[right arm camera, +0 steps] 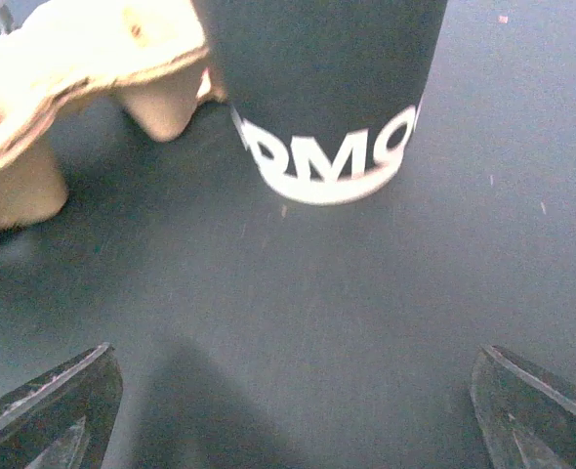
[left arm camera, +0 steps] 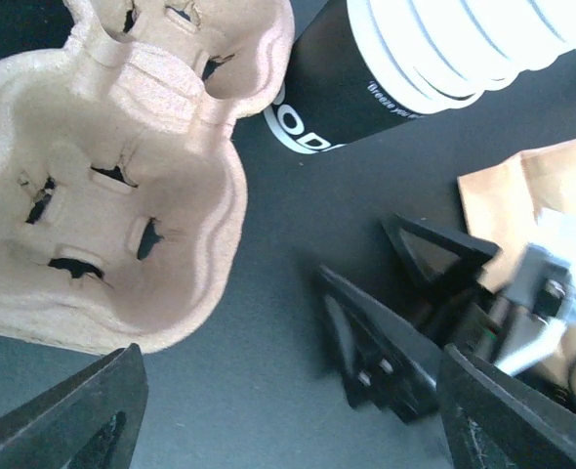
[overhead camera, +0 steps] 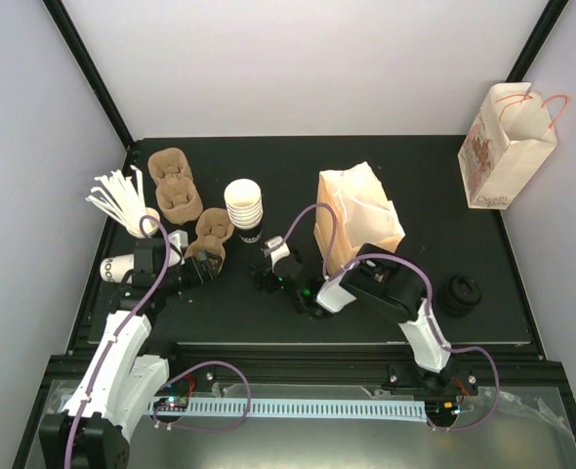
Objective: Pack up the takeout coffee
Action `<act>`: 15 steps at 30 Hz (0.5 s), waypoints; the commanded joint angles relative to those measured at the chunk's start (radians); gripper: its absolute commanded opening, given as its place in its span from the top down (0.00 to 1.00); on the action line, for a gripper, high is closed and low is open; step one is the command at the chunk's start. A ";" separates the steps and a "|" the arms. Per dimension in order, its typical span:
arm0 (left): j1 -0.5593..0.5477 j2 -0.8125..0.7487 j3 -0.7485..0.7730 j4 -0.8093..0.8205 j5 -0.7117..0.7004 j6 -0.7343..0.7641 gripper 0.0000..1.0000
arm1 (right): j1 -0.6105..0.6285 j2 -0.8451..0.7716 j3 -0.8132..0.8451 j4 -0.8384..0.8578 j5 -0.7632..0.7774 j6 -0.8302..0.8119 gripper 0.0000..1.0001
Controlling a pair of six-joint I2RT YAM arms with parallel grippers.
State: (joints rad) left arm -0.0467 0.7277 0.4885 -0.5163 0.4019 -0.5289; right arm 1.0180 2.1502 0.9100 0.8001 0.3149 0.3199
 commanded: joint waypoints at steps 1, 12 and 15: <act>-0.013 0.010 -0.042 0.109 -0.032 -0.009 0.26 | 0.030 -0.119 -0.134 -0.033 -0.029 0.037 0.00; -0.144 0.176 -0.005 0.155 -0.320 0.033 0.53 | 0.039 -0.422 -0.321 -0.142 -0.230 0.042 0.00; -0.170 0.246 0.037 0.141 -0.372 0.045 0.52 | 0.038 -0.464 -0.307 -0.203 -0.287 0.040 0.00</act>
State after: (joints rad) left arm -0.1883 0.9115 0.4488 -0.3946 0.1593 -0.5156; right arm 1.0569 1.7405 0.5922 0.6777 0.1265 0.3580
